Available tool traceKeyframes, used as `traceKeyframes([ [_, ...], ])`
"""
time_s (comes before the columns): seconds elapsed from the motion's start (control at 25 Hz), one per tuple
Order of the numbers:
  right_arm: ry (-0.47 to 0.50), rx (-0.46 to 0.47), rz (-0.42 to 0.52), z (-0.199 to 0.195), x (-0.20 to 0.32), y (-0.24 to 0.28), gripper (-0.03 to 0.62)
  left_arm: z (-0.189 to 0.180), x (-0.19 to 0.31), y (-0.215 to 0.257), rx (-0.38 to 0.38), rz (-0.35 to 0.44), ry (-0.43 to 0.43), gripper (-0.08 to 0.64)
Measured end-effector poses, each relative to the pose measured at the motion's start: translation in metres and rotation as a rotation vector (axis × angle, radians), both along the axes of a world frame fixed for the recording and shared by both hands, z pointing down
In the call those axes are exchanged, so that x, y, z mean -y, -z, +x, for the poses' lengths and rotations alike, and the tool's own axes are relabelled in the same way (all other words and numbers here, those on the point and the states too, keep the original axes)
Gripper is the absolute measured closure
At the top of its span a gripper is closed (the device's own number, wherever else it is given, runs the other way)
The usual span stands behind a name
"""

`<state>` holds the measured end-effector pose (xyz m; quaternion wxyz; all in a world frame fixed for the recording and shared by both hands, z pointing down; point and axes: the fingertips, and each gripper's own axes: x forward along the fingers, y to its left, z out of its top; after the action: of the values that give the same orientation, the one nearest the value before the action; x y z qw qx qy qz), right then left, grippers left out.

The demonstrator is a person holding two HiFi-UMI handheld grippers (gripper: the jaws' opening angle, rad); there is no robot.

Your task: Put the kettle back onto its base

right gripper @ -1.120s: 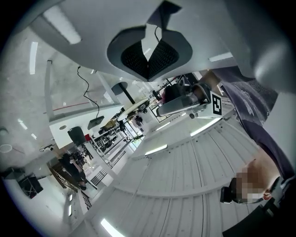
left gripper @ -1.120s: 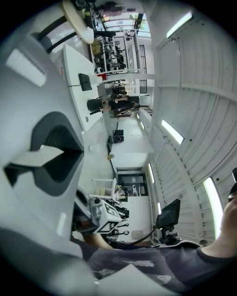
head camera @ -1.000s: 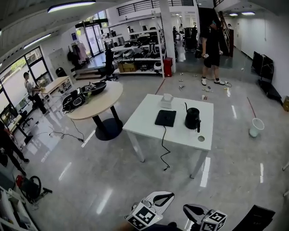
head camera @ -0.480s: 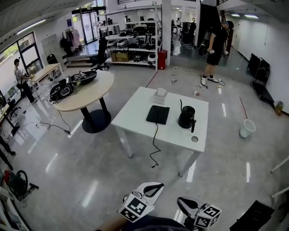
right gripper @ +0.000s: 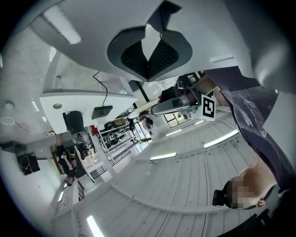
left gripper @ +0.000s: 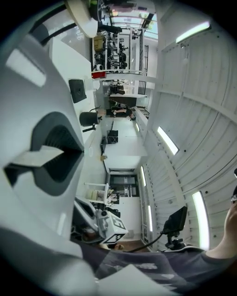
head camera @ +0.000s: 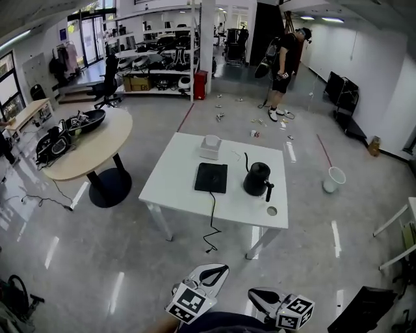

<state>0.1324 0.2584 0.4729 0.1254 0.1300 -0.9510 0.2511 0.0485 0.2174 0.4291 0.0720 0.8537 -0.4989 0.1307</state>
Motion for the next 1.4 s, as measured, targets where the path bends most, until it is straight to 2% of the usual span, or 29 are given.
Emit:
traceKeyframes([
  [0.16, -0.017, -0.026, 0.002, -0.027, 0.017, -0.006, 0.594, -0.035, 0.021, -0.007, -0.035, 0.004, -0.005, 0.558],
  [0.28, 0.016, -0.063, 0.030, -0.054, 0.035, -0.013, 0.594, -0.060, 0.037, -0.014, -0.015, 0.023, 0.002, 0.563],
  [0.44, 0.077, -0.098, 0.050, -0.085, 0.044, -0.012, 0.594, -0.088, 0.045, -0.013, -0.049, 0.040, 0.035, 0.565],
  [0.6, 0.131, -0.084, 0.010, -0.103, 0.039, -0.015, 0.594, -0.096, 0.046, -0.017, -0.049, -0.002, 0.030, 0.565],
  [0.76, 0.151, -0.068, 0.024, -0.112, 0.074, -0.020, 0.594, -0.101, 0.072, -0.025, -0.021, -0.027, 0.038, 0.565],
  [0.92, 0.187, -0.057, -0.021, -0.112, 0.103, -0.026, 0.592, -0.098, 0.099, -0.020, 0.007, -0.046, 0.057, 0.563],
  [1.04, 0.195, -0.042, 0.000, -0.108, 0.142, -0.023, 0.594, -0.087, 0.132, -0.015, 0.031, -0.061, 0.043, 0.563],
  [1.16, 0.151, -0.017, 0.024, -0.098, 0.192, -0.019, 0.592, -0.076, 0.176, -0.007, 0.079, -0.038, 0.031, 0.563],
  [1.4, 0.081, -0.041, 0.027, -0.051, 0.276, -0.021, 0.592, -0.043, 0.237, 0.007, 0.097, -0.037, 0.037, 0.563],
])
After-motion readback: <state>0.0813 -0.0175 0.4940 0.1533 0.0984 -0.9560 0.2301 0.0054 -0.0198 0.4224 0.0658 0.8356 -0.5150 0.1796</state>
